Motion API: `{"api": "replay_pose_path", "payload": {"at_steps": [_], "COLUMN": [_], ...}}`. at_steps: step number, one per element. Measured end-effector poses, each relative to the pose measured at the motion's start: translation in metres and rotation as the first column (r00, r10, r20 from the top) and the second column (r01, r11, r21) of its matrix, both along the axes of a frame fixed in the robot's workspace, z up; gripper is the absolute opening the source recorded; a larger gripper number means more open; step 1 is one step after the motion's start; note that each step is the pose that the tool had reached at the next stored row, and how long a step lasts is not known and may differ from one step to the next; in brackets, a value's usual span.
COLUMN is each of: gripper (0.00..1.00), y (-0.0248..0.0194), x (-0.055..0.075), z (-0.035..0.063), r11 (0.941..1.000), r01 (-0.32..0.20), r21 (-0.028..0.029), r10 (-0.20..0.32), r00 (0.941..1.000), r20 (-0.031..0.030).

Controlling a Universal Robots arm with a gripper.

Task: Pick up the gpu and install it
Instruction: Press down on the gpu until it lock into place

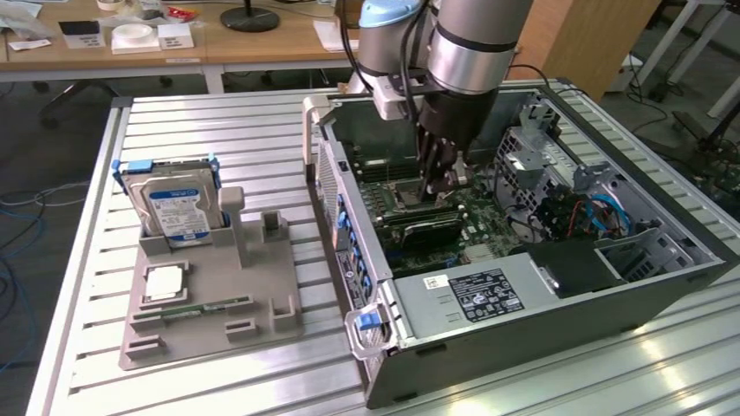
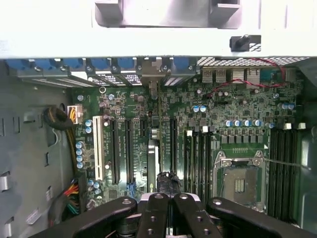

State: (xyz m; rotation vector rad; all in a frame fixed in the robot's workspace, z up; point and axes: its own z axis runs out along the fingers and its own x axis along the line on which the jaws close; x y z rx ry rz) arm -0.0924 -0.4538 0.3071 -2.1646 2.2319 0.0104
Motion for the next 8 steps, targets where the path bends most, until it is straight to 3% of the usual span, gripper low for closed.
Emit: {"api": "replay_pose_path", "payload": {"at_steps": [8], "gripper": [0.11], "y": [0.0], "x": [0.0], "z": [0.0023], "r11": [1.0], "r01": [0.0], "r21": [0.0001], "r10": [0.0], "r00": [1.0], "r20": [0.0]}}
